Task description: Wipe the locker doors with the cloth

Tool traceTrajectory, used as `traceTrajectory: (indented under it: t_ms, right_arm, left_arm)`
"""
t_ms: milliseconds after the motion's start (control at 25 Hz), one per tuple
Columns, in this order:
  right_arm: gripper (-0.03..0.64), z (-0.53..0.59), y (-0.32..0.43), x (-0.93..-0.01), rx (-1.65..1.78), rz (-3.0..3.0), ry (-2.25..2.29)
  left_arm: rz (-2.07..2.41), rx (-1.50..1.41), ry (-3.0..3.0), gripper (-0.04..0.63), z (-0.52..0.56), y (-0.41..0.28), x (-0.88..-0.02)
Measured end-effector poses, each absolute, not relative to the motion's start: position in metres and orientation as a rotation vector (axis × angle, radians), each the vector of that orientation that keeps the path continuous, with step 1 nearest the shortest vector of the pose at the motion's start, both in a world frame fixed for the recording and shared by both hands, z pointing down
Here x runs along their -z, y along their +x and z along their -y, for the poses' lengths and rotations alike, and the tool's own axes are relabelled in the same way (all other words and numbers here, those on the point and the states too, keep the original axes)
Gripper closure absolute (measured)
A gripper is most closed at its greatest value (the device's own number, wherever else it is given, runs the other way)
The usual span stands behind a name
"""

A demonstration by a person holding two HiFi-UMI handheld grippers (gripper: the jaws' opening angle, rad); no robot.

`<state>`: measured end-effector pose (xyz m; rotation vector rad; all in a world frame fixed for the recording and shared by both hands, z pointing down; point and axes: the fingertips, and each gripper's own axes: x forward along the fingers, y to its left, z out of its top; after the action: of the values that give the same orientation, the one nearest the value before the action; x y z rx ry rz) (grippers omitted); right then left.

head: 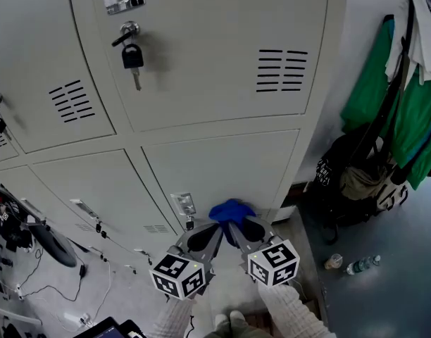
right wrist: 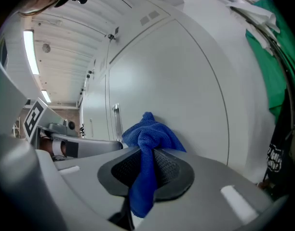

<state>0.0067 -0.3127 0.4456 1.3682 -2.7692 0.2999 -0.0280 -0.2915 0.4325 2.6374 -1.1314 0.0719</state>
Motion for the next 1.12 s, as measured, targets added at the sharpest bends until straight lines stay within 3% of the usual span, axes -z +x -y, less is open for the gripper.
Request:
traceTrajectory:
  t_ms: [640, 1120]
  right_arm:
    - [0.558, 0.305, 0.075, -0.261, 0.28, 2.881, 1.635]
    - [0.558, 0.32, 0.079, -0.242, 0.347, 2.882, 1.631]
  left_arm:
    - [1.08, 0.165, 3.001, 0.589, 0.295, 0.026, -0.28]
    - [1.107, 0.206, 3.027, 0.589, 0.309, 0.028, -0.262]
